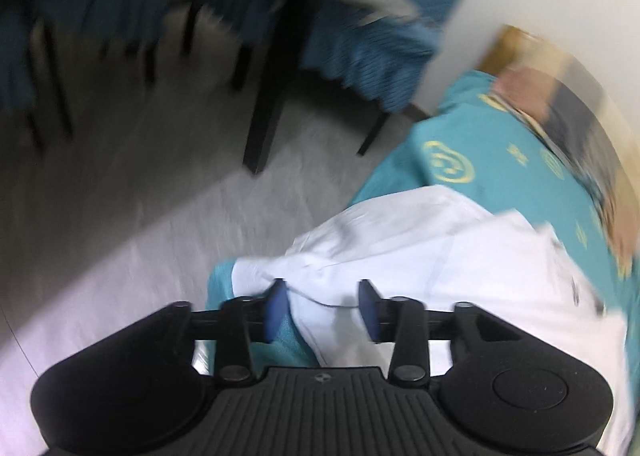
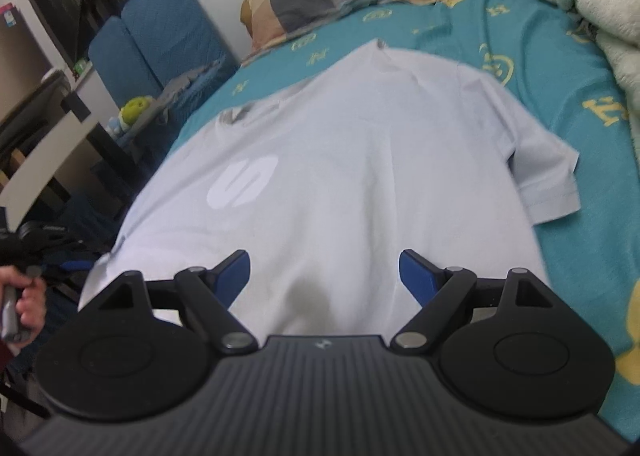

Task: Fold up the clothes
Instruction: 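Grasp the T-shirt side edge by the blanket with the right gripper and tug outward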

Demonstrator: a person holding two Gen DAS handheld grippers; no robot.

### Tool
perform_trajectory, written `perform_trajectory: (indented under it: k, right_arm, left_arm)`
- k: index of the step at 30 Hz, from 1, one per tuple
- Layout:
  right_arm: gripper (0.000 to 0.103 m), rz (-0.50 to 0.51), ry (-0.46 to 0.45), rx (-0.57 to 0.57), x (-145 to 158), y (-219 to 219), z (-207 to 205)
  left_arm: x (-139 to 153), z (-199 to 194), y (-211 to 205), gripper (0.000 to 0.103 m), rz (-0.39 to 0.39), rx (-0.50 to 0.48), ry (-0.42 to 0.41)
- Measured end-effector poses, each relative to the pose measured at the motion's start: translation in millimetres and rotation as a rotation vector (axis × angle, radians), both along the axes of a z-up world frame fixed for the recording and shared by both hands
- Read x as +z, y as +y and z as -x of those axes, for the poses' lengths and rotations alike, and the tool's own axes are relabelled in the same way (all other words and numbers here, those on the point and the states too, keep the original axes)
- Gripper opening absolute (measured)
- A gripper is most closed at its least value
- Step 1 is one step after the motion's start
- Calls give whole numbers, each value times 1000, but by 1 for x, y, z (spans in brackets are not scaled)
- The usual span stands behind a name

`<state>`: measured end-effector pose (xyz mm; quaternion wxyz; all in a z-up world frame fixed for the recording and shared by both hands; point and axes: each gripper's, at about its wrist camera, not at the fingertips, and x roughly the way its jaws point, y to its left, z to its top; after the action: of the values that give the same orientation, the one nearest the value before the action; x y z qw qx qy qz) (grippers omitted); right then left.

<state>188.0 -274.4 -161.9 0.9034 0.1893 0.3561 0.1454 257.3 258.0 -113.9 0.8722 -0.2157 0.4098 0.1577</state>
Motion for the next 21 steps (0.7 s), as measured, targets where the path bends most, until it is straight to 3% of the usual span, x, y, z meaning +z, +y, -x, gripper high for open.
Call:
perform_trajectory:
  k: [7,9,14,16,17,18,19,21]
  right_arm:
    - [83,34,-103,-91,31,-30,6]
    - [83,55,-116,-140,37,-45,3]
    - [77,72,-84,-252,39,-87,-20]
    - [67,83,-54,-283,31,-100,-35]
    - [66,97,-39,-296,25,-105,-42]
    - [63,124,-21,-304,17,-106,-50]
    - [50,163,3,-305,9,-106,-58]
    - [45,238,41,-313,-7,-105,-73]
  left_arm:
    - [52,54,-82,54,-30,-179,-82]
    - [52,69,-106,59,-15,-214,-94]
    - [52,108,-169,59,23,-302,-122]
    - [52,123,-194,59,38,-337,-134]
    - [50,127,-204,59,35,-356,-136]
    - [47,125,-209,59,16,-379,-133]
    - [43,123,-212,59,8,-393,-130]
    - [33,114,-210,59,24,-396,-121]
